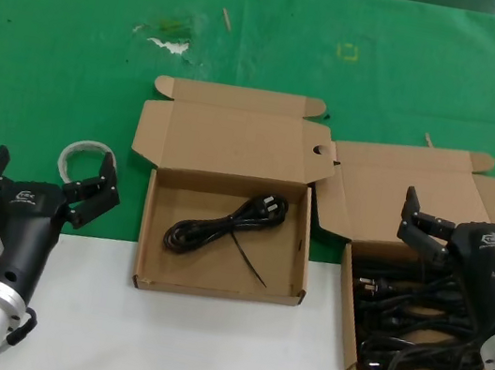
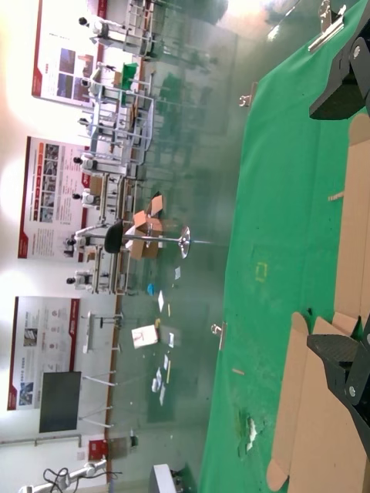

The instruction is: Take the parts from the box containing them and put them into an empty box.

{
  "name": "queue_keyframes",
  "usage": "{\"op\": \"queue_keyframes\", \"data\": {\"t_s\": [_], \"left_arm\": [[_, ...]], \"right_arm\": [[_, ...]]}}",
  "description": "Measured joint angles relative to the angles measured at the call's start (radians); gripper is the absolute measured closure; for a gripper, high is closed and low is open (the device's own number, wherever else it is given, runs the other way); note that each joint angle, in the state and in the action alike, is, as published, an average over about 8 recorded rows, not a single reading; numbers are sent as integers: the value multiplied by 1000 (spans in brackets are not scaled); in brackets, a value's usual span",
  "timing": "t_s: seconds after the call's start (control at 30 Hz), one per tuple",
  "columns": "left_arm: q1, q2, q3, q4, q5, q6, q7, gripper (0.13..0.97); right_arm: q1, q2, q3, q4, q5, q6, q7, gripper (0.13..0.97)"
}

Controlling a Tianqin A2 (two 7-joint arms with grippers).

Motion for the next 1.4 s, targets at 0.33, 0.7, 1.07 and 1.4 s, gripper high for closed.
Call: {"op": "queue_keyframes", "data": {"t_s": [0.33, 0.7, 1.07, 1.4], "left_arm": [[0, 0, 0, 0, 0, 0, 0, 132], [0, 0, 0, 0, 0, 0, 0, 132], [0, 0, 0, 0, 0, 0, 0, 132], [0, 0, 0, 0, 0, 0, 0, 132]], "right_arm": [[0, 0, 0, 0, 0, 0, 0, 129], [0, 0, 0, 0, 0, 0, 0, 129], [0, 0, 0, 0, 0, 0, 0, 129], [0, 0, 0, 0, 0, 0, 0, 129]]}}
